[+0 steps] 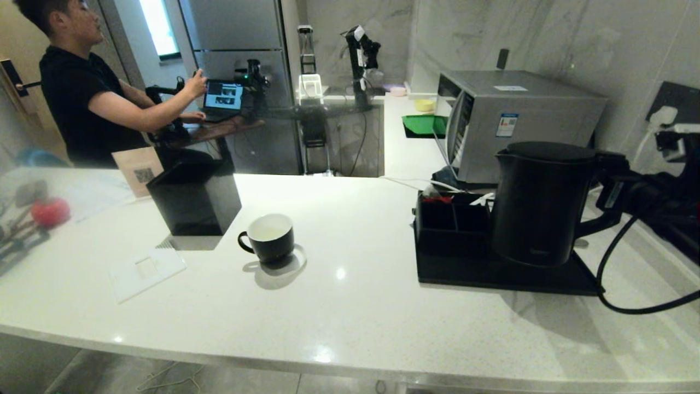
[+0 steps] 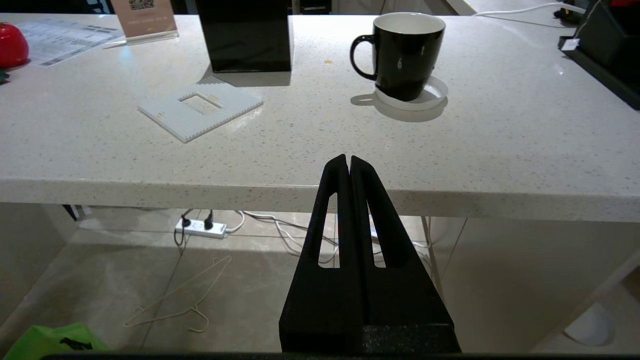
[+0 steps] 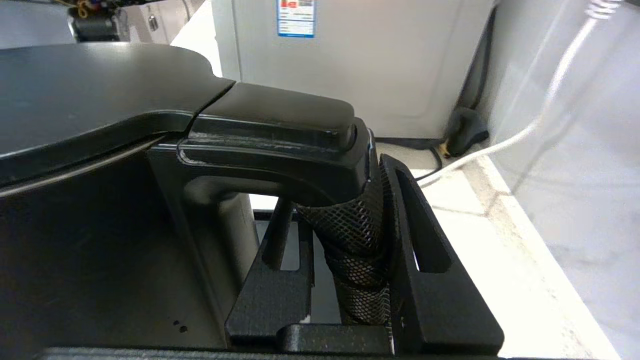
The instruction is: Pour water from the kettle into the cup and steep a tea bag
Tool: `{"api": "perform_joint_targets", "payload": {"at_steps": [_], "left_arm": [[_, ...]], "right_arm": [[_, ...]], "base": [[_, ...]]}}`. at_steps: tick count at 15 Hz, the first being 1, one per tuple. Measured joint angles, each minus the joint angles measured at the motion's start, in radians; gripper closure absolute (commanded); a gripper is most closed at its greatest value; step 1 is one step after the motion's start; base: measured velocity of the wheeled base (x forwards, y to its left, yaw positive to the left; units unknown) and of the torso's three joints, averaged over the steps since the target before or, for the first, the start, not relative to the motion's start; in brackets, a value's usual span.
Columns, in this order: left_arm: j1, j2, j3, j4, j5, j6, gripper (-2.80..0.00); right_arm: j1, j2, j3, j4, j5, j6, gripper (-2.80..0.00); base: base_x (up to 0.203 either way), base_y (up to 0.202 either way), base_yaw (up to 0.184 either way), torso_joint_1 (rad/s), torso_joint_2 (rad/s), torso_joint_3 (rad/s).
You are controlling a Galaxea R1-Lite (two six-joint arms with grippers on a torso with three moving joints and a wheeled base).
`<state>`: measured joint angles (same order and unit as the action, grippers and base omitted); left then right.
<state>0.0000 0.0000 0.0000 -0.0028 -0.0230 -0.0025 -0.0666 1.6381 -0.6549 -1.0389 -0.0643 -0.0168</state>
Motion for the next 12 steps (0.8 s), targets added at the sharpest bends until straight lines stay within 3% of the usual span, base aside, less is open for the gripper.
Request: {"api": "perform_joint_targets", "payload": {"at_steps": [12], "left_arm": [[0.000, 0.000, 0.000, 0.000, 0.000, 0.000, 0.00]], "right_arm": [[-0.106, 0.022, -0.003, -0.002, 0.002, 0.002, 0.00]], "base": [[0.000, 0.000, 0.000, 0.000, 0.00, 0.000]]}}
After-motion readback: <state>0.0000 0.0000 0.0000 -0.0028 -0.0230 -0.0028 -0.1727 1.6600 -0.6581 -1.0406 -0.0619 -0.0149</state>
